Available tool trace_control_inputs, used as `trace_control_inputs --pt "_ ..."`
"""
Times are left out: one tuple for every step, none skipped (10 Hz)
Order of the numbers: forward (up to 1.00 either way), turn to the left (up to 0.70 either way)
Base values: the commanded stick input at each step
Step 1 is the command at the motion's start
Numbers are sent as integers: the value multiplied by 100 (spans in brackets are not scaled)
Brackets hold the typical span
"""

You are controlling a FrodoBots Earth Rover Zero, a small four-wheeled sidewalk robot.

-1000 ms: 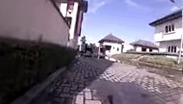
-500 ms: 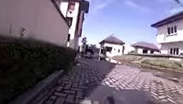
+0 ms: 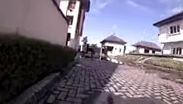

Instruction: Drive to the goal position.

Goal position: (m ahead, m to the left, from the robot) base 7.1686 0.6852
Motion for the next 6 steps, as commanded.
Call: trace_control_inputs --pt "69 3" --pt "69 3" --pt "69 3" --pt "69 3" --pt "69 3" --pt "69 3"
